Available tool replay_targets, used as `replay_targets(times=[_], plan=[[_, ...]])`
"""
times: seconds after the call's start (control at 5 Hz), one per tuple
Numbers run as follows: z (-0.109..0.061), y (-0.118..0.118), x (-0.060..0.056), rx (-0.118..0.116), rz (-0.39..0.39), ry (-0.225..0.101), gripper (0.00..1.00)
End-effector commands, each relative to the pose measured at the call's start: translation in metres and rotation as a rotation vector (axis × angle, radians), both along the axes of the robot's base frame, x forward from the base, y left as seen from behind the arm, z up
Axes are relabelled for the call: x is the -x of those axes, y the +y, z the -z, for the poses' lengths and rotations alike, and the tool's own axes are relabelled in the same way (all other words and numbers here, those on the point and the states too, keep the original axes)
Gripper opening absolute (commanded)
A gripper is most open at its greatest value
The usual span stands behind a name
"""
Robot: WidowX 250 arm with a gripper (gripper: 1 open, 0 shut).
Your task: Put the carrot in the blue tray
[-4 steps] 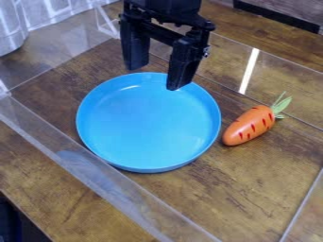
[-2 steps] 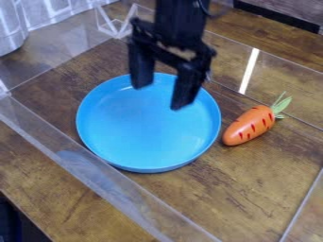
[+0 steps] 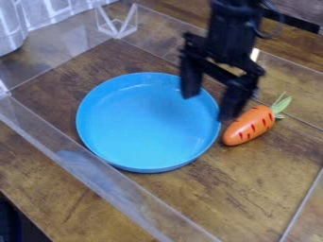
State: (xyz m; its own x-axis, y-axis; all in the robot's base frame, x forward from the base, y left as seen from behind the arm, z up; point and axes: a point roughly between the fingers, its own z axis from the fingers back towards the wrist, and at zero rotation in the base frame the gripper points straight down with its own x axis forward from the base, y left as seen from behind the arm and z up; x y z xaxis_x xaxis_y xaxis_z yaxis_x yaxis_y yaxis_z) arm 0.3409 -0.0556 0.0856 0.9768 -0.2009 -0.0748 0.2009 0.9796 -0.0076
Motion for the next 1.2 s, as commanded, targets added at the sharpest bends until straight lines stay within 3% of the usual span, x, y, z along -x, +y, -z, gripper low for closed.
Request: replay_targets(times=[0.0, 0.4, 1.0], plan=[[-0.017, -0.019, -0.026, 0.007, 0.057, -0.110, 1.00], [-0.004, -0.029, -0.047, 0.018, 0.050, -0.149, 1.00], [0.012, -0.034, -0.069, 0.042, 0.040, -0.190, 1.00]])
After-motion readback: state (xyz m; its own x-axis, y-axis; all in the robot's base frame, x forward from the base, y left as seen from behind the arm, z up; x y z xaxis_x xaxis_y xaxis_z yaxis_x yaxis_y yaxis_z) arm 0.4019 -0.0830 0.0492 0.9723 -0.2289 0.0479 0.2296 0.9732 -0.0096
